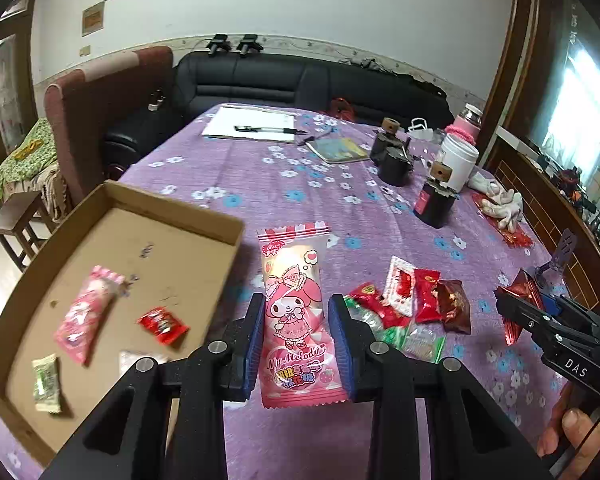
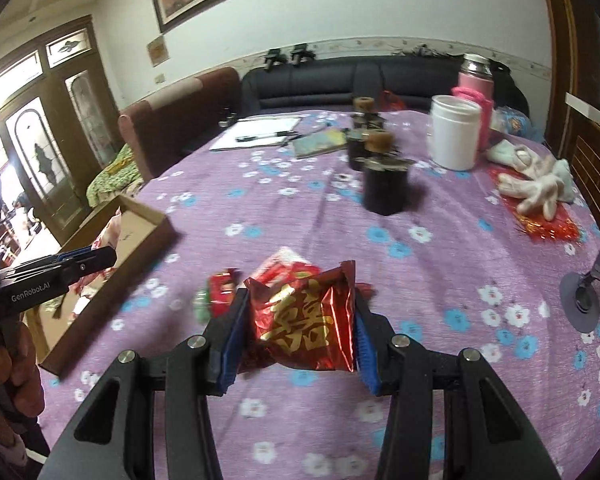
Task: Organize snacks
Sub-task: 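Lift both held packets off the tablecloth and carry them toward the cardboard tray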
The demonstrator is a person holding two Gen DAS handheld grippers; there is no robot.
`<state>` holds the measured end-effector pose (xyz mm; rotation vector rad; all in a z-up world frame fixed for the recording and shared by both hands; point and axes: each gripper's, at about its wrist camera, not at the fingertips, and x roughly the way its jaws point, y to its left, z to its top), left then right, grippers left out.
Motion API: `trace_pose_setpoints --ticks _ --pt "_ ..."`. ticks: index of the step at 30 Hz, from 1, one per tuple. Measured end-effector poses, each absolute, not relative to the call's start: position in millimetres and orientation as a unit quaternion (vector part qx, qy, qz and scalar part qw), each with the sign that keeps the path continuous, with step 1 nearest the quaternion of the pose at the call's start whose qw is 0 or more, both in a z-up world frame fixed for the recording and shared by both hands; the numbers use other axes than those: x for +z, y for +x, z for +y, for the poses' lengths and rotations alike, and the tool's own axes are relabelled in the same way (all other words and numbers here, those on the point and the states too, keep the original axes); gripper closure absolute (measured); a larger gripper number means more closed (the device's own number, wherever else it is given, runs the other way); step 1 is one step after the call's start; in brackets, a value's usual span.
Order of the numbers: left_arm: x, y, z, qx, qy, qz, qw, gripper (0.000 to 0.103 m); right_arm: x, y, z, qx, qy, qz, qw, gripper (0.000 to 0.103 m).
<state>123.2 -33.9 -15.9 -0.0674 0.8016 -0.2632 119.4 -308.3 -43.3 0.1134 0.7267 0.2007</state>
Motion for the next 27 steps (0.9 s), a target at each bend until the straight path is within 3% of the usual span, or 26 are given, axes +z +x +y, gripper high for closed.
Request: trace_pose_setpoints --ticks 27 --pt "-9.9 79.2 77.2 -0.057 -0.060 0.363 0.928 0.070 -27.1 97.9 -202.4 0.184 0.035 0.349 0.918 0.056"
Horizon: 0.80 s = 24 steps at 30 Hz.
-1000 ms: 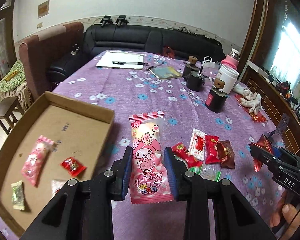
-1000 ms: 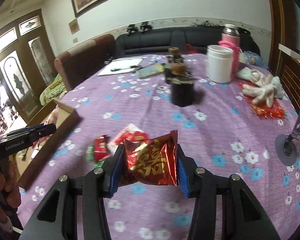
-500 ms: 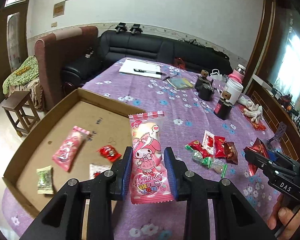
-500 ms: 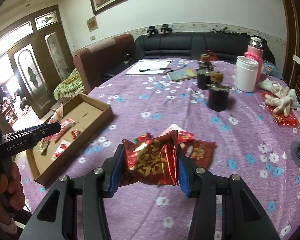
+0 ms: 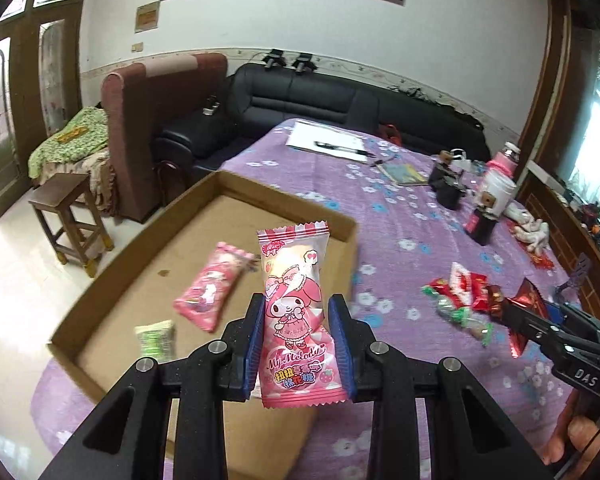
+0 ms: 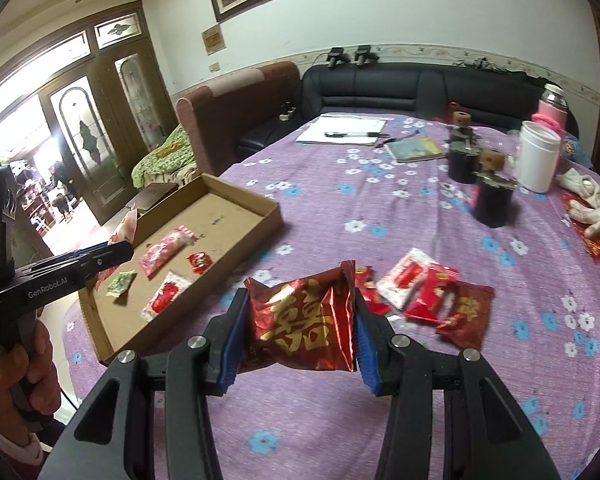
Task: Organize snacks
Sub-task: 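Lift both held packets off the tablecloth and carry them toward the cardboard tray, then lower both packets into the cardboard tray and open both grippers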
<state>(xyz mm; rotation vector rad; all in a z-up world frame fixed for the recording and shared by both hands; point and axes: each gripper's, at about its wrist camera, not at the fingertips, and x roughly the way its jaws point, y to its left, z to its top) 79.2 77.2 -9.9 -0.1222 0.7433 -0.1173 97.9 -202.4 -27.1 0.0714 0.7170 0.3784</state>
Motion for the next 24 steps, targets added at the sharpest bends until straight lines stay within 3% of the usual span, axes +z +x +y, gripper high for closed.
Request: trace_pose_setpoints --ticks 24 --pt "-29.7 73.4 161.6 -0.019 -0.061 0.373 0.926 0.070 -35.3 107.9 -53.3 0.311 -0.014 0.362 0.879 0.056"
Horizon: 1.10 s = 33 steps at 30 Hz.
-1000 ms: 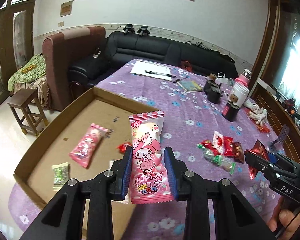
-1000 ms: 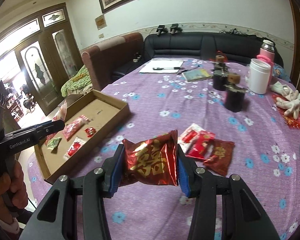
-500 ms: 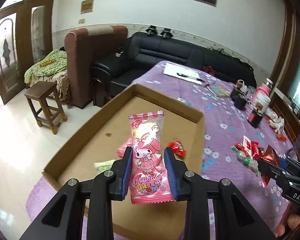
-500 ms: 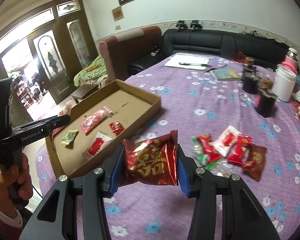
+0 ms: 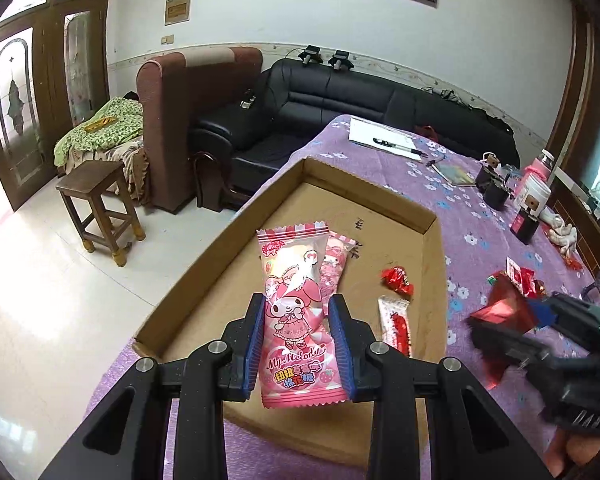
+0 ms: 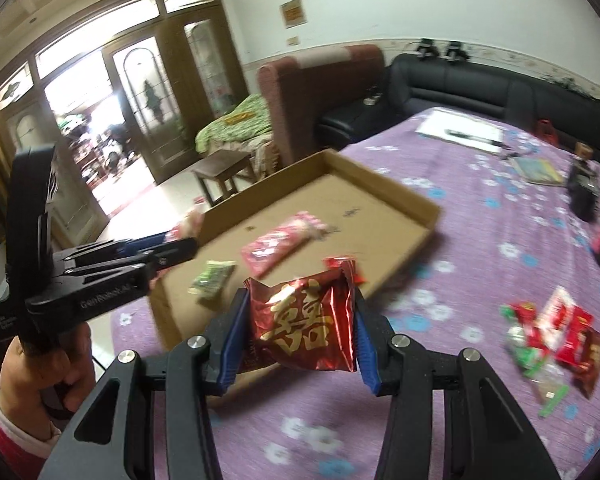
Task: Organize snacks
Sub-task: 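Lower both packets into the cardboard tray and open both grippers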
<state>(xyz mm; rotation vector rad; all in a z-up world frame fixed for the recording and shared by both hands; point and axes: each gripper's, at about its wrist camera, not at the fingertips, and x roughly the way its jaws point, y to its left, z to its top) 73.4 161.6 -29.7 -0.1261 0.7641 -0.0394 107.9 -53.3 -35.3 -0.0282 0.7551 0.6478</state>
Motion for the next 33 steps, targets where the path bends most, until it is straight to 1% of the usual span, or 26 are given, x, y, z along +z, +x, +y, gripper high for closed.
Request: trace_pose_setpoints --ticks 10,33 --pt "-39.4 85.0 177.1 0.016 -0.045 0.388 0.921 0.069 -59.5 108.6 0.0 0.337 -0.046 0.387 0.857 0.056" --pt "-48.3 90.7 182.5 0.038 -0.030 0.395 0.917 0.067 -66.4 104.1 15.1 0.341 -0.069 0.398 0.849 0.056"
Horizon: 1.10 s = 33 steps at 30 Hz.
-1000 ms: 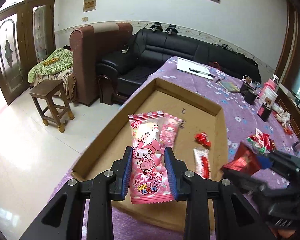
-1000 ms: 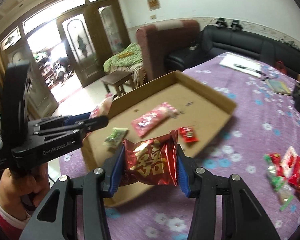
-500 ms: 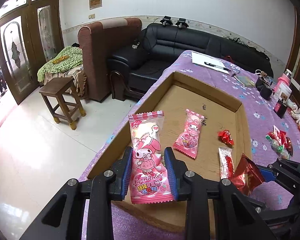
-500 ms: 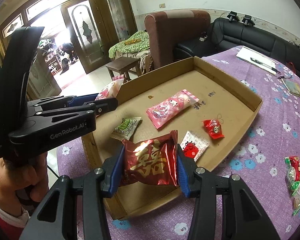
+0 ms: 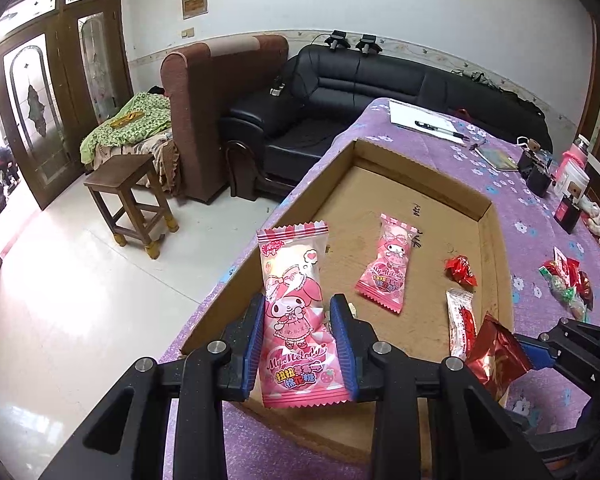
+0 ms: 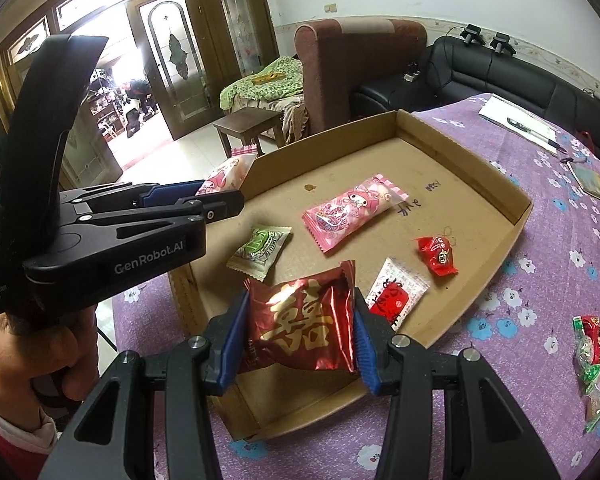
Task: Organize snacks
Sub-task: 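Lower both packets into the cardboard tray and open both grippers, then move both open grippers back to the remaining snack pile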
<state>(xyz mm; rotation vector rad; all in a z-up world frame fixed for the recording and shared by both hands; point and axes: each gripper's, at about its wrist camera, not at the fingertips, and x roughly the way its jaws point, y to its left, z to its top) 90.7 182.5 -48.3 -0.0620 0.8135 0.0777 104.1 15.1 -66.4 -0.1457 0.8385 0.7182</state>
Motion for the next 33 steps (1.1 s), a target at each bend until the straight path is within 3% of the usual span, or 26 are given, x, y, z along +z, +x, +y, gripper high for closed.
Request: trace_pose_setpoints --ticks 10,12,14,16,27,33 --pt "-41.1 84.3 185.6 0.046 -0.029 0.385 0.921 0.066 -65.7 101.8 16.9 0.337 -0.076 0.397 0.850 0.055" --pt "-38.6 83.7 185.3 0.052 -0.029 0.382 0.922 0.060 -64.6 101.4 16.7 0.336 -0.077 0.395 0.852 0.055" --pt "-35.2 81.0 186.0 0.059 -0.030 0.374 0.925 0.040 -64.1 102.1 15.2 0.336 -0.075 0.395 0.852 0.055" --pt "-31.1 78.1 186.1 0.063 -0.030 0.364 0.929 0.034 -62.8 102.2 11.9 0.335 -0.071 0.394 0.853 0.055" --pt "-16.9 68.6 174.1 0.079 -0.006 0.345 0.935 0.034 -51.5 100.3 -34.2 0.307 -0.037 0.383 0.870 0.054" --pt "-7.8 63.5 159.0 0.084 0.014 0.330 0.940 0.021 -50.0 98.8 -69.4 0.286 -0.004 0.382 0.879 0.054"
